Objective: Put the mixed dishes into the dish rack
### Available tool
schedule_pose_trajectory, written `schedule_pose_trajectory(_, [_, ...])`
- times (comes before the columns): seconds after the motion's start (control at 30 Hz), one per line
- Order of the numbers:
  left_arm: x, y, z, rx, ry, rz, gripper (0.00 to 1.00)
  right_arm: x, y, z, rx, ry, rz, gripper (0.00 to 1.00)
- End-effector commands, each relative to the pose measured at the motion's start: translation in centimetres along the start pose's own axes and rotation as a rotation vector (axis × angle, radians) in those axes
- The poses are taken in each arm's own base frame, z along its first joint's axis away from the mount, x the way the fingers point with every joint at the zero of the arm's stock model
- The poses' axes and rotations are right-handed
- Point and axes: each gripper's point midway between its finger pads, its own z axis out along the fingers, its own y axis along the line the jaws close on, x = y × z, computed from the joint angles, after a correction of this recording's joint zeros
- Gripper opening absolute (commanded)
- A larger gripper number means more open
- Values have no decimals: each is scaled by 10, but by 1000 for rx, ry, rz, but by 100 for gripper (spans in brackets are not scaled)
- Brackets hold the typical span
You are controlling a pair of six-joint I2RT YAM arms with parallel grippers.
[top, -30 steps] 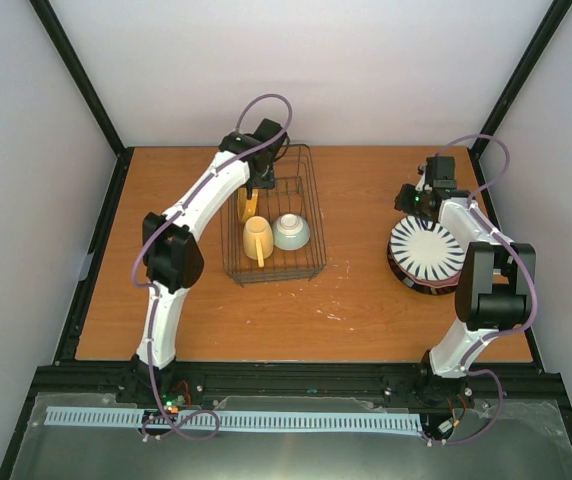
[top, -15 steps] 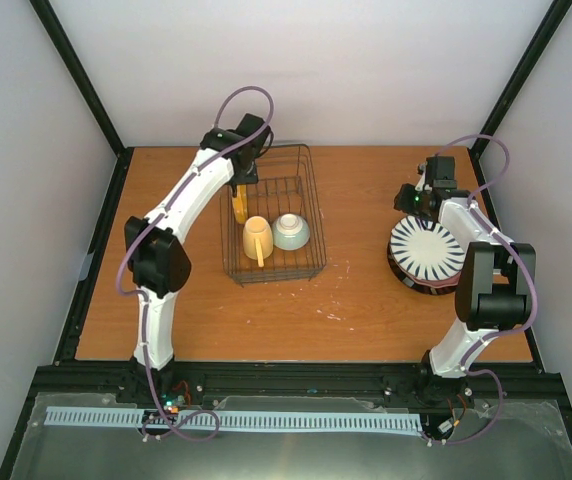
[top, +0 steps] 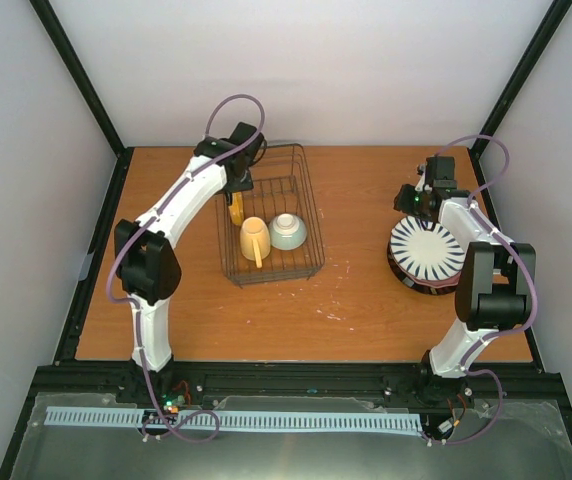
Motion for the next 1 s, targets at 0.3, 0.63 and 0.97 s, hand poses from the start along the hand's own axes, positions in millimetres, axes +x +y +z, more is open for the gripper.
schedule_pose_trajectory(0.3, [-10,6,-5,58,-7,-42,94,-10,6,-7,-12,-27,-6,48])
schedule_pose_trajectory(0.63, [-20,-1,-10,92,-26,-46,100,-11,7,-7,-14,-29,-5,48])
schedule_pose_trajectory(0.97, [-33,-8,-16,123,-51,-54,100,-10,6,-7,-12,-30,-5,49])
